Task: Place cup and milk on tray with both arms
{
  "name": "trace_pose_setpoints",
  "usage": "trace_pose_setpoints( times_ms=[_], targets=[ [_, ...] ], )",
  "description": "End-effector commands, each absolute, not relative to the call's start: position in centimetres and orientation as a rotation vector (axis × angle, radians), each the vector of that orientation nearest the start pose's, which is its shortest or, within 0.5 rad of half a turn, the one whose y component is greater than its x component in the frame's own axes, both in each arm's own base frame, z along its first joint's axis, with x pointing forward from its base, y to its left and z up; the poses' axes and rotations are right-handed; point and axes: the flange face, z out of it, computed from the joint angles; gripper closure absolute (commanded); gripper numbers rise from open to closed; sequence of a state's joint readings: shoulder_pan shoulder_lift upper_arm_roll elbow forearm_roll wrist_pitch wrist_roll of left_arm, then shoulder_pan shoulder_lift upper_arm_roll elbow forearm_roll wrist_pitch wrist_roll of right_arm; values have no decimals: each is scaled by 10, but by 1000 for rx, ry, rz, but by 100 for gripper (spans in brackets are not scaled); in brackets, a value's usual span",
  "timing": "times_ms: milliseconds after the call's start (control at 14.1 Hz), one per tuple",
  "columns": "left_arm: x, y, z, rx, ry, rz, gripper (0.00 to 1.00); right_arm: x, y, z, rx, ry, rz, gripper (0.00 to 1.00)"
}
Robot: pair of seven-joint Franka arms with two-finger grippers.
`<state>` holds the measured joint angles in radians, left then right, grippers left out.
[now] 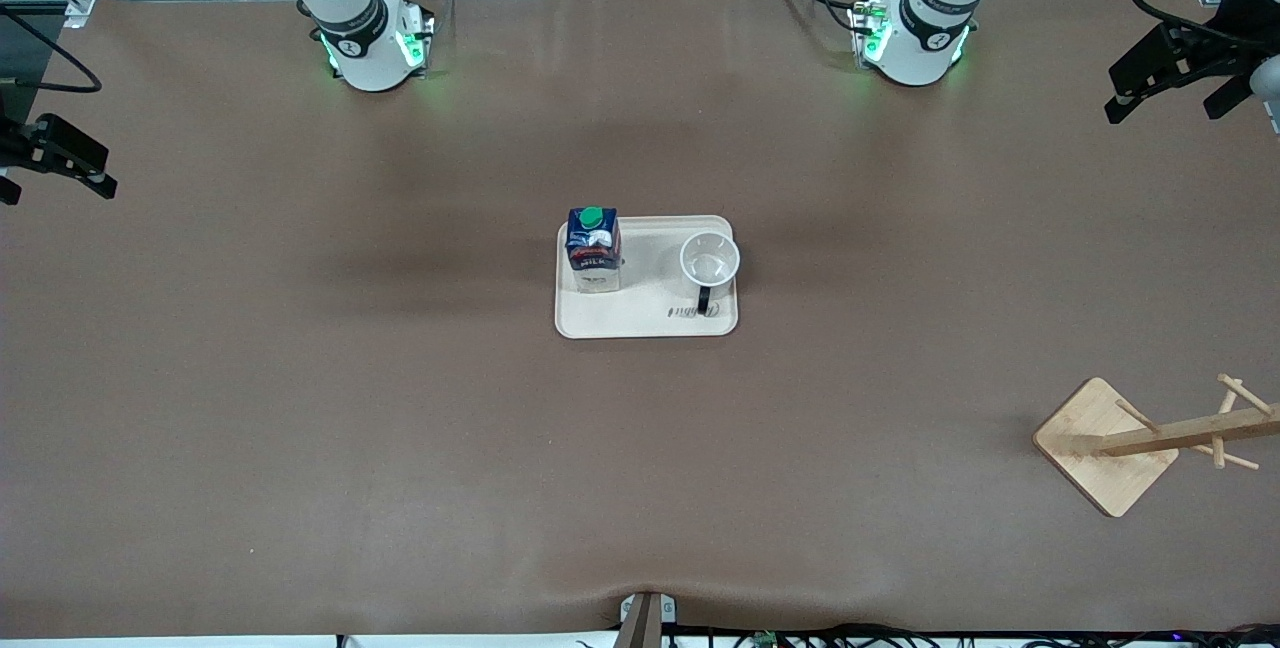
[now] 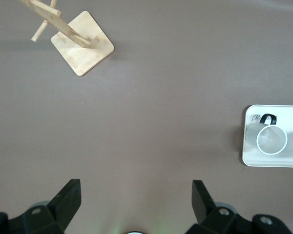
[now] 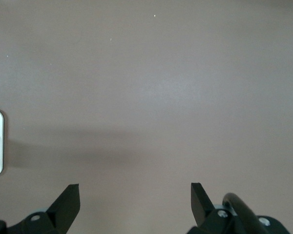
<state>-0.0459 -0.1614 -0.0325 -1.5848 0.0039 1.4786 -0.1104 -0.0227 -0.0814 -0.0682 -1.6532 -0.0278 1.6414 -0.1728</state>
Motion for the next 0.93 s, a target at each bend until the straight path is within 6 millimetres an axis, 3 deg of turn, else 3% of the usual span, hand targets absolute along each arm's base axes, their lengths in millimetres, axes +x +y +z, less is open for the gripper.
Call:
trace_pose_setpoints(
  times_ms=[0,356,498,854],
  targets=[
    [483,-28,701,-3130,-72,-85,0,532,-54,643,-3166,-132,-123,0],
    [479,-29,700,-3128,-51,-45,0,531,-55,643,-3166,-130,-126,0],
    [473,-37,702,-3125,-44,-52,0,532,-56,643,-3166,-125,-123,0],
    [476,-44,700,-3127,-29,-74,0,532,-52,643,-3164,-135,-129,0]
  ],
)
